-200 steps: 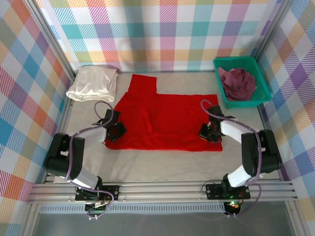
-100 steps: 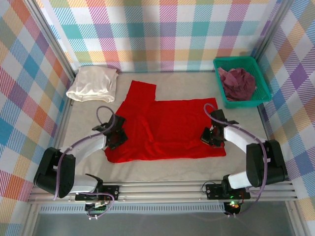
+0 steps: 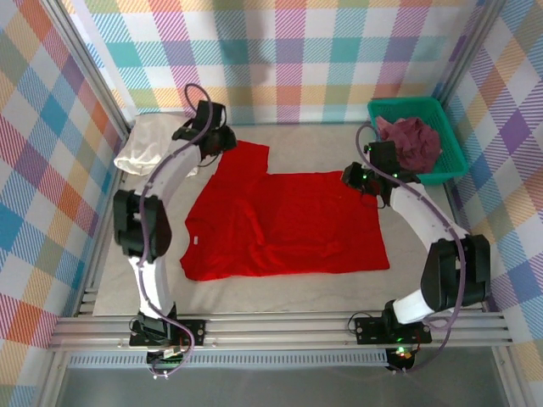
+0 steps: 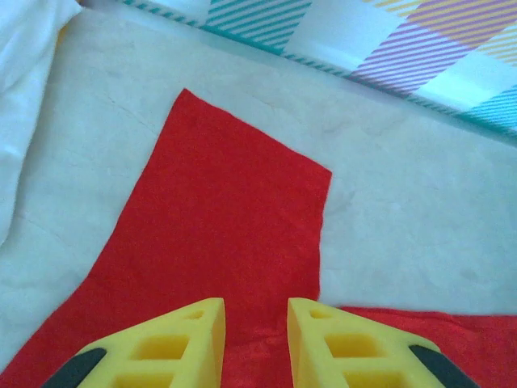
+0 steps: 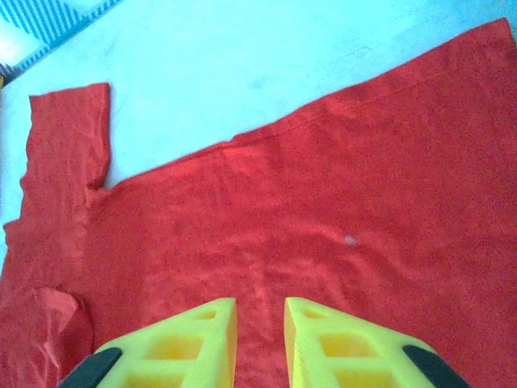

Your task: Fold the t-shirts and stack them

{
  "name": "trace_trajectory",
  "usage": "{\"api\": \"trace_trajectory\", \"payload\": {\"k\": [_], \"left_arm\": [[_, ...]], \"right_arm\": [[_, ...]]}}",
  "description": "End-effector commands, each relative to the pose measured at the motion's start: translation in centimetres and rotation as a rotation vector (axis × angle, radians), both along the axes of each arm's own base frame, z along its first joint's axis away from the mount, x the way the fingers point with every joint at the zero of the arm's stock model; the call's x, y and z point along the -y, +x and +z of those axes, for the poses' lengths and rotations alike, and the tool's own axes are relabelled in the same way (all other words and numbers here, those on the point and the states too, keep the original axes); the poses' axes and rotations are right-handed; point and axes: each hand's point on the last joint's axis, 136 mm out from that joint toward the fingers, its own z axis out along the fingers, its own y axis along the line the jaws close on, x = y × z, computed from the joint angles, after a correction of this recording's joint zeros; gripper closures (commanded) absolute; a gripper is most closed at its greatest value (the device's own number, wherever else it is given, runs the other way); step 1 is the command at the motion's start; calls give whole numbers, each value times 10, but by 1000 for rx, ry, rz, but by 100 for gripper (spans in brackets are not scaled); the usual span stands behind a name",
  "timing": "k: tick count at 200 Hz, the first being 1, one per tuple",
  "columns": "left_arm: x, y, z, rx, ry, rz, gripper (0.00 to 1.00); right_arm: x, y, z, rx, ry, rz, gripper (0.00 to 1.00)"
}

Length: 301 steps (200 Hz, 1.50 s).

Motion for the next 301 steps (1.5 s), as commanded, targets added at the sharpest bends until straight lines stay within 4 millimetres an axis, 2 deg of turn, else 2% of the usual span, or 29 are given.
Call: {"api": "trace_trajectory", "payload": {"k": [1, 19, 38, 44, 52, 88, 137, 153, 165, 178, 191, 203, 221, 243, 263, 275, 291, 301], "left_arm": [[-5, 18, -33, -94, 36, -52, 71], [-7, 37, -49, -119, 14, -42, 70], [-11, 47, -65, -126, 3, -29, 67], [-13, 50, -70, -127, 1, -26, 59], [-15, 53, -76, -132, -1, -19, 54], [-17, 60, -103, -163, -23, -21, 53], [-11, 67, -132, -195, -37, -41, 52], [-10, 67, -137, -204, -43, -39, 59], [-8, 67, -139, -204, -49, -42, 64], [-6, 69, -137, -196, -60, -46, 78], [-3, 71, -131, -182, -72, -51, 80], [-3, 72, -122, -166, -74, -48, 87], [-6, 74, -109, -142, -64, -29, 87], [-12, 76, -105, -129, -49, -6, 86], [-10, 77, -102, -123, -60, -11, 94], [-11, 78, -100, -116, -53, -5, 89], [-20, 81, -93, -99, -10, 25, 59], [-26, 84, -87, -84, 15, 40, 51]], "right_arm": [[6, 6, -11, -20, 31, 13, 75], [4, 4, -15, -27, 20, 39, 74], [1, 0, -15, -19, 18, 70, 72], [0, -2, -14, -15, 20, 77, 72], [-1, -4, -12, -4, 27, 87, 71], [-9, -14, -8, 71, 56, 145, 69], [-14, -28, -26, 83, 82, 173, 69], [-16, -30, -29, 77, 99, 182, 70], [-17, -30, -30, 74, 104, 183, 70], [-17, -29, -31, 72, 102, 182, 70], [-18, -27, -29, 73, 108, 187, 70], [-20, -27, -27, 66, 116, 189, 70], [-21, -28, -25, 75, 125, 190, 70], [-20, -28, -27, 72, 126, 187, 70], [-19, -30, -24, 73, 122, 187, 70], [-19, -31, -23, 72, 118, 182, 70], [-18, -33, -21, 69, 114, 181, 70], [-18, -33, -18, 75, 113, 183, 70]]}}
